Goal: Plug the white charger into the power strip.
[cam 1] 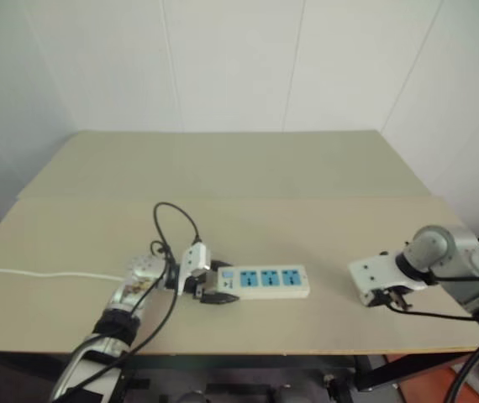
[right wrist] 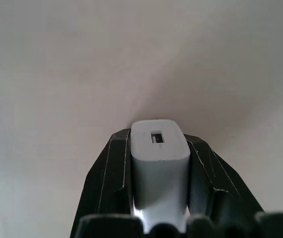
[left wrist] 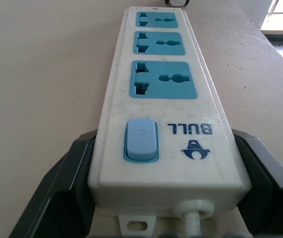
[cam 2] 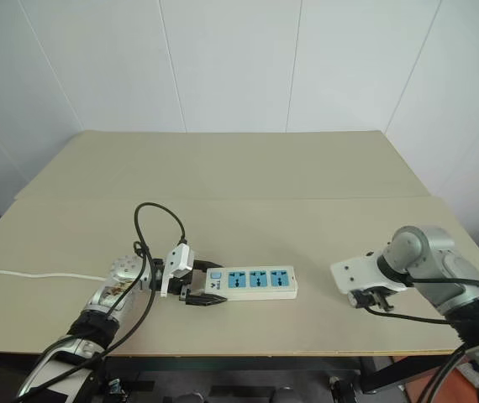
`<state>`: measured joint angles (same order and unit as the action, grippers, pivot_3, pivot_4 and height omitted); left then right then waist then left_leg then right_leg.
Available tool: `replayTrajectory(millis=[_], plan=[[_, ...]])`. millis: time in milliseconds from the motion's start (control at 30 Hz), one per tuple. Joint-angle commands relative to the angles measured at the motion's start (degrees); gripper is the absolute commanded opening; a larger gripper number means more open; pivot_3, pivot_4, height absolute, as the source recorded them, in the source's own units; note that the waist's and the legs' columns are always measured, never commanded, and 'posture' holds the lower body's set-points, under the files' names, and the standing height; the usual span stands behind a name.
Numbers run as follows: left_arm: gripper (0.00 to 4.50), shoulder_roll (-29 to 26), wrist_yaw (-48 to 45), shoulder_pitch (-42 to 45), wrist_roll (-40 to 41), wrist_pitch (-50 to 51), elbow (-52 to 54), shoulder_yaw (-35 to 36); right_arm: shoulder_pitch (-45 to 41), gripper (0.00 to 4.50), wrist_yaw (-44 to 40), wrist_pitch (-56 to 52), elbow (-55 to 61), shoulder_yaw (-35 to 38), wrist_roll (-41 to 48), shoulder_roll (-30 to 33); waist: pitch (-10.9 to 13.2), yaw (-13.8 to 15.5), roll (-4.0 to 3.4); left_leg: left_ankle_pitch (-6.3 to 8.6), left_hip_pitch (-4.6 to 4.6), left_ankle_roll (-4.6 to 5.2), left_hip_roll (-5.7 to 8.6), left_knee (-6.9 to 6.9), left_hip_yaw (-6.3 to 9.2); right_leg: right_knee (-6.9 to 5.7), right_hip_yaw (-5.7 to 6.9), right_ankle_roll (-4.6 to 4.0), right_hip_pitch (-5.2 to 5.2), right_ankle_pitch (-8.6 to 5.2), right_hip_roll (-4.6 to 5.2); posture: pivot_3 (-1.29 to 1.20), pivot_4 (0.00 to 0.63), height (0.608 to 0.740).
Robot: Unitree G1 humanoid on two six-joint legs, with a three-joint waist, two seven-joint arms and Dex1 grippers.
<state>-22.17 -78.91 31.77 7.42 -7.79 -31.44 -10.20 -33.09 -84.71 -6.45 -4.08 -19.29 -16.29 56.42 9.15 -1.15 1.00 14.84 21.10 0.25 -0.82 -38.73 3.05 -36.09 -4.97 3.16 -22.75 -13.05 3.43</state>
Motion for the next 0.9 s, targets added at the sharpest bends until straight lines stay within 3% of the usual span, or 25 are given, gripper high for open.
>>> replayTrajectory(millis=[33, 233, 400, 533, 667, 900], plan=[[3.3, -0.1, -0.6, -0.2, -1.7, 0.6, -0.6, -2.8, -3.2, 1.15, 2.0, -7.6, 3.8, 4.4, 4.2, -2.8, 0.0, 0.1, 0.0, 0.0, 0.04, 0.0, 0.0, 0.0, 0.0, 0.0, 0.0, 0.0, -0.05, 0.0, 0.0, 0.0, 0.15, 0.74], [3.3, -0.6, -1.2, 0.7, -1.7, 0.2, -1.8, -2.9, -6.8, 1.15, 7.6, -20.5, 7.0, 12.5, 18.2, -13.9, 0.0, 0.4, 0.01, 0.0, 0.3, 0.0, 0.01, 0.01, 0.07, -0.01, 0.05, -0.03, -0.28, 0.01, 0.02, 0.0, 0.15, 0.74], [3.3, -0.6, -1.6, 1.1, -1.8, 0.0, -2.3, -3.3, -4.0, 1.15, 13.6, -21.8, 8.8, 17.5, 27.3, -22.1, 0.0, 0.4, 0.01, 0.0, 0.3, -0.01, 0.02, 0.02, 0.1, -0.01, 0.08, -0.04, -0.27, 0.01, 0.03, 0.0, 0.15, 0.74], [3.3, -0.7, -2.4, 1.3, -1.8, -0.2, -2.6, -3.6, -0.6, 1.15, 16.7, -21.2, 11.6, 16.4, 30.4, -25.9, 0.0, 0.3, 0.01, 0.0, 0.34, 0.0, 0.01, 0.03, 0.1, -0.02, 0.09, -0.04, -0.31, 0.01, 0.02, 0.0, 0.15, 0.74], [3.3, -0.6, -3.0, 1.9, -1.9, -0.6, -3.1, -3.8, -0.5, 1.15, 14.5, -25.5, 11.6, 13.9, 35.2, -26.8, 0.0, 0.2, 0.0, 0.0, 0.34, -0.01, 0.01, 0.02, 0.09, -0.04, 0.09, -0.04, -0.32, 0.01, 0.01, 0.0, 0.15, 0.74], [3.3, -0.7, -3.9, 2.5, -2.0, -1.4, -3.9, -4.3, 1.9, 1.15, 18.3, -21.4, 10.0, 12.0, 36.5, -32.7, 0.0, 0.1, 0.0, 0.01, 0.44, 0.0, 0.01, 0.03, 0.1, -0.02, 0.1, -0.04, -0.41, 0.0, 0.01, 0.0, 0.15, 0.74]])
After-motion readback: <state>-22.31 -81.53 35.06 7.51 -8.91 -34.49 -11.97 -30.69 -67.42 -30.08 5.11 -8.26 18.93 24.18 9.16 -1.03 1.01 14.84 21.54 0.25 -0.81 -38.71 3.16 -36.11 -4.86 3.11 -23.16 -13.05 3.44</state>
